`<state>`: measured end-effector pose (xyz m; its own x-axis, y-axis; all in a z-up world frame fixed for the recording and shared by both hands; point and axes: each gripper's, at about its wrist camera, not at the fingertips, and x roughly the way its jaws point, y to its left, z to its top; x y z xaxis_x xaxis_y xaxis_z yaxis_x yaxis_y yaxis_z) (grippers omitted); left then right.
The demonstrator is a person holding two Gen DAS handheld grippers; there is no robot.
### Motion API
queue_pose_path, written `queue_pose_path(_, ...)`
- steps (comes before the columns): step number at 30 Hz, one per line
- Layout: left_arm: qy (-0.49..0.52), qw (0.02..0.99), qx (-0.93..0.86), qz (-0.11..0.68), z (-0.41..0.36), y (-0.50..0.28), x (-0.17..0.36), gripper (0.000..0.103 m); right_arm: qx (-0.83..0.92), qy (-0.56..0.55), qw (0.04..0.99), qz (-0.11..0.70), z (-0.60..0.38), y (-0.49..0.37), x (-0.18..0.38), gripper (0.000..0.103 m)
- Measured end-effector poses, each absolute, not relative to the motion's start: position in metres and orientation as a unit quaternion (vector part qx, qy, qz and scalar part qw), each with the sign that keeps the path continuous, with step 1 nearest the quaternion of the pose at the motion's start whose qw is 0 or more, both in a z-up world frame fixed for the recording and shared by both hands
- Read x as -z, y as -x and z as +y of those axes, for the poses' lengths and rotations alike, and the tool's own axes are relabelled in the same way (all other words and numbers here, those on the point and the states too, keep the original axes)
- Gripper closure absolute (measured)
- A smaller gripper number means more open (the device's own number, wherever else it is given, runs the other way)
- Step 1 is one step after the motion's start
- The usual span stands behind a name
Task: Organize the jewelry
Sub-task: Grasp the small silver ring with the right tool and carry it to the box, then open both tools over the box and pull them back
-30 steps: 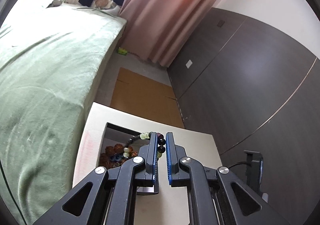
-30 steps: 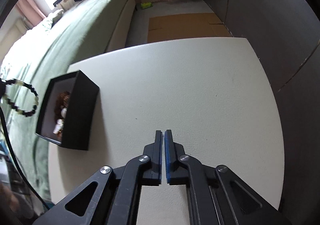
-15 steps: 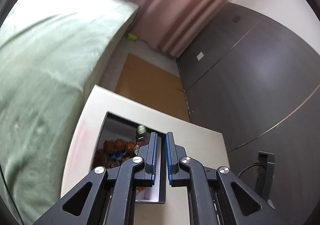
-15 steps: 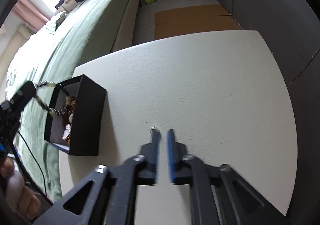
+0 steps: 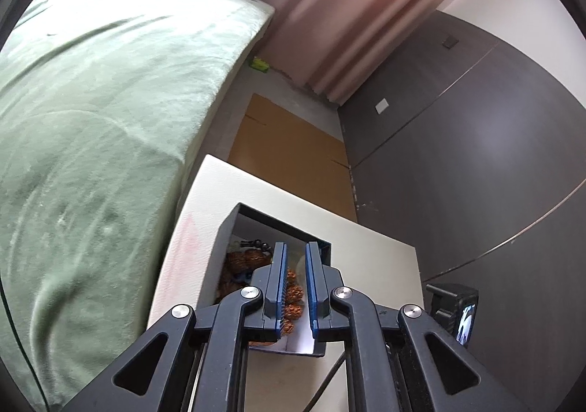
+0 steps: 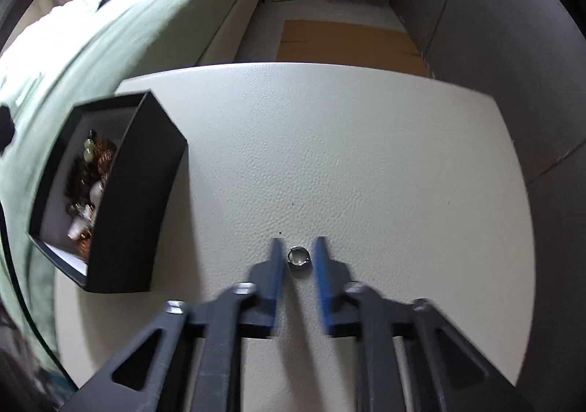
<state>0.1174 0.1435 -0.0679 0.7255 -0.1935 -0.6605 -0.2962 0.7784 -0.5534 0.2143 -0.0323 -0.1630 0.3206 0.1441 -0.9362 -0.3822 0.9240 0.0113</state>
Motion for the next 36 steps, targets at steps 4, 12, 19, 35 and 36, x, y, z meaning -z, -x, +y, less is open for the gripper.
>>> queue_pose_path(4,0.333,0.867,-0.035,0.37,0.149,-0.111,0.066,0.093,-0.166,0.084,0.808,0.559,-0.034,-0.214,0.158,0.09)
queue_pose_path(12,0.333,0.878,-0.064,0.337,0.162,-0.1,0.057,0.037,-0.211,-0.013,0.828,0.52,-0.044,-0.21,0.12,0.089)
queue_pose_path(19,0.334,0.876,-0.089,0.337,0.175,-0.101,0.059,0.029,-0.281,-0.052,0.841,0.46,-0.019,-0.194,0.09,0.089)
queue_pose_path(35,0.336,0.875,-0.087,0.338,0.166,-0.091,0.057,0.026,-0.327,-0.112,0.832,0.433,-0.036,-0.181,0.071,0.046)
queue_pose_path(36,0.33,0.876,-0.084,0.34,0.161,-0.09,0.056,0.026,-0.325,-0.108,0.834,0.433,-0.039,-0.181,0.07,0.046)
